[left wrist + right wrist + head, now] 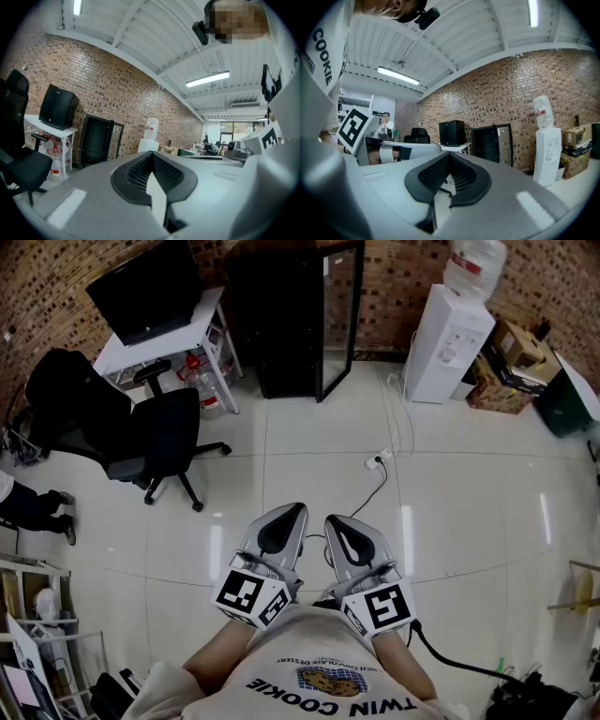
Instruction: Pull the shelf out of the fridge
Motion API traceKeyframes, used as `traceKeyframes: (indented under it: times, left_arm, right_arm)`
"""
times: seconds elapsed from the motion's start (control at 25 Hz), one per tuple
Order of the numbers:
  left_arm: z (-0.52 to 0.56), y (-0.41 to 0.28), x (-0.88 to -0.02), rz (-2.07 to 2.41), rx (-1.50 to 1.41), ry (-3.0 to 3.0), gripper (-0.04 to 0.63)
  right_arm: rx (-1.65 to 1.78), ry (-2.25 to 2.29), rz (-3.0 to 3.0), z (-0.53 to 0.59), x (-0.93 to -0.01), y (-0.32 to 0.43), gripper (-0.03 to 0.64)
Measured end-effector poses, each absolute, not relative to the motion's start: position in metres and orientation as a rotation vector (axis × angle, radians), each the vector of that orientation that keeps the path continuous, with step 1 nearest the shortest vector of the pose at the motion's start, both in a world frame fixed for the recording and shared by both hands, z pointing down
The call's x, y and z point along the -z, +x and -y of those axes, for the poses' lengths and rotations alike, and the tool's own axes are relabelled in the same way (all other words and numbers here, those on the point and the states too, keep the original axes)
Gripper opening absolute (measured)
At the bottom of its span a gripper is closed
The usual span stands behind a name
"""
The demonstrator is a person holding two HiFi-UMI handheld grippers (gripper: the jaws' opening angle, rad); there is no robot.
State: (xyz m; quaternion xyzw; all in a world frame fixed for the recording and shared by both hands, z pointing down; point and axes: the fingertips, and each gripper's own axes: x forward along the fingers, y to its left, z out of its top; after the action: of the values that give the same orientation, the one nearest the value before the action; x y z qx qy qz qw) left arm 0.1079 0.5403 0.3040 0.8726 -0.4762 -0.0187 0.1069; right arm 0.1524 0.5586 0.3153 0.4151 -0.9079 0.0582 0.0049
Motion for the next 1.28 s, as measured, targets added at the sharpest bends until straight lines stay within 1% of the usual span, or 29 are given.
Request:
traceKeyframes:
  times: [0.28, 0.68, 1.0, 1.28]
  left_arm:
    - [-0.520, 0.132, -0.297, 1.485, 0.050, 2.554, 0.000]
    - [-0.486, 0.135, -0.312, 1.524, 0.057, 2.522, 0.000]
    - [-0.429, 0.118, -0.325, 1.501, 0.074, 2.507, 0.000]
    - [-0.361, 0.076, -0.326, 1.478, 0.079, 2.476, 0.000]
  right_arm:
    - [-0.205, 1.257, 2.873, -0.541, -0.320, 0.186, 0.005]
    - [-0.230, 1.211, 2.872, -0.509, -0.335, 0.196, 0.005]
    - [-0.213, 1.174, 2.841, -0.455, -0.346, 0.170, 0.005]
    - [-0.215, 1.175, 2.817, -0.380, -0.340, 0.127, 0.005]
